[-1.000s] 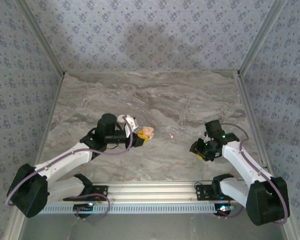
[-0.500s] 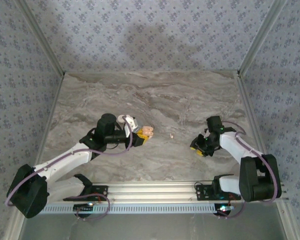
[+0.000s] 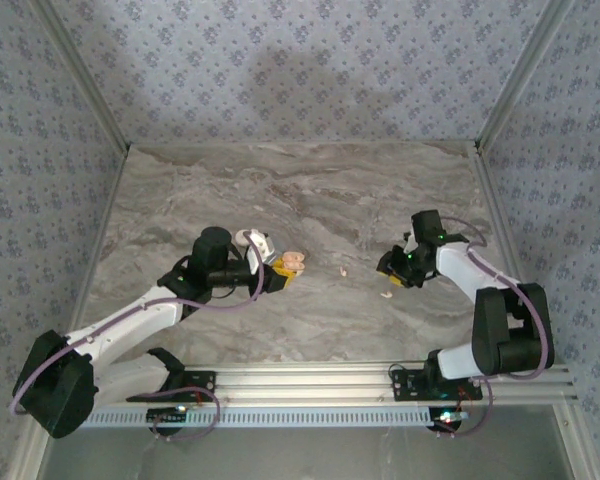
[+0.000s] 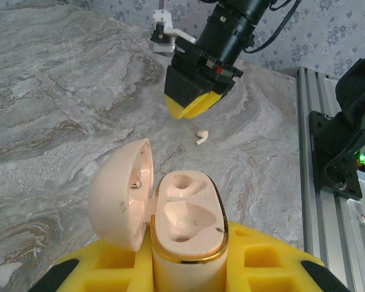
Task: Insert the wireless bluetooth earbuds into the charging case
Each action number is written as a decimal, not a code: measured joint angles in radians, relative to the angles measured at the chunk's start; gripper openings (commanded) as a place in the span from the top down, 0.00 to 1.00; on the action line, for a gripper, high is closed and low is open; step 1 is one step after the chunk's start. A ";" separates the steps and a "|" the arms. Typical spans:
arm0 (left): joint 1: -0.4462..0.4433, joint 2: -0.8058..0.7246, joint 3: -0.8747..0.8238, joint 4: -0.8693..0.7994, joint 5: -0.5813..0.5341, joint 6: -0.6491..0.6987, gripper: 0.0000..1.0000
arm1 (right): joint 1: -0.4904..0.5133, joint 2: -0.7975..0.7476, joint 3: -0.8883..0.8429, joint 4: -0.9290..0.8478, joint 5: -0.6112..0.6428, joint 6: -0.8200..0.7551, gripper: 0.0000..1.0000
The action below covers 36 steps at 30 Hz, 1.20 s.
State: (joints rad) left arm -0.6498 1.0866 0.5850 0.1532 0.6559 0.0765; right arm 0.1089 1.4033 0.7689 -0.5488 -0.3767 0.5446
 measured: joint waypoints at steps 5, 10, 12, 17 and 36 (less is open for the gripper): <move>0.000 0.000 0.000 0.000 -0.003 0.000 0.80 | 0.002 -0.069 0.001 -0.084 0.034 -0.014 0.58; 0.002 0.000 0.000 0.000 -0.003 0.000 0.80 | 0.016 -0.162 -0.067 -0.130 0.049 -0.002 0.58; 0.002 0.002 0.000 0.000 -0.002 0.000 0.80 | 0.020 -0.169 -0.100 -0.129 0.047 0.010 0.58; 0.002 0.003 0.000 0.000 -0.002 0.000 0.80 | 0.032 -0.147 -0.150 -0.106 0.029 0.043 0.59; 0.007 0.003 0.002 -0.015 0.000 0.000 0.80 | 0.038 0.041 -0.073 -0.064 0.017 0.046 0.61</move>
State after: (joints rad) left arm -0.6430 1.0893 0.5865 0.1379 0.6563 0.0769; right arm 0.1467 1.4441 0.6960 -0.6128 -0.3595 0.5907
